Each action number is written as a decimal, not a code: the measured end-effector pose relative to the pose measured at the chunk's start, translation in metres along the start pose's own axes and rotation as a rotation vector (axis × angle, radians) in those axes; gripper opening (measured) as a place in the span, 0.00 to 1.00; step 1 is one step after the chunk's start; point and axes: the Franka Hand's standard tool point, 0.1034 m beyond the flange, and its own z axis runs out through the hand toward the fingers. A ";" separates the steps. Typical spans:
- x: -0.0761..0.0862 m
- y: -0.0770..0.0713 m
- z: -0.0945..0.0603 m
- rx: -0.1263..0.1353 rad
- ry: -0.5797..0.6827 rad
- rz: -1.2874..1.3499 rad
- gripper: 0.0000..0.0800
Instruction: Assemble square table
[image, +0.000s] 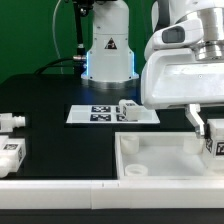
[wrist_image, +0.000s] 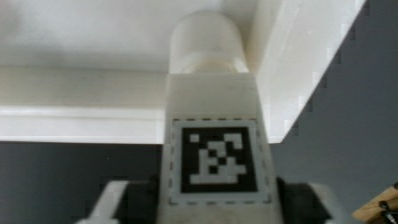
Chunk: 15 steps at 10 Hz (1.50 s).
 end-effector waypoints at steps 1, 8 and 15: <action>0.000 -0.001 0.001 0.005 -0.032 0.002 0.63; 0.006 0.005 0.002 0.051 -0.527 0.036 0.81; 0.008 0.004 0.003 -0.028 -0.553 0.333 0.36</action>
Offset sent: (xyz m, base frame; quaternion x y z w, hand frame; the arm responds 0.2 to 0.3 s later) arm 0.0144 -0.0012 0.0036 -0.0134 -0.2111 -0.0025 0.9774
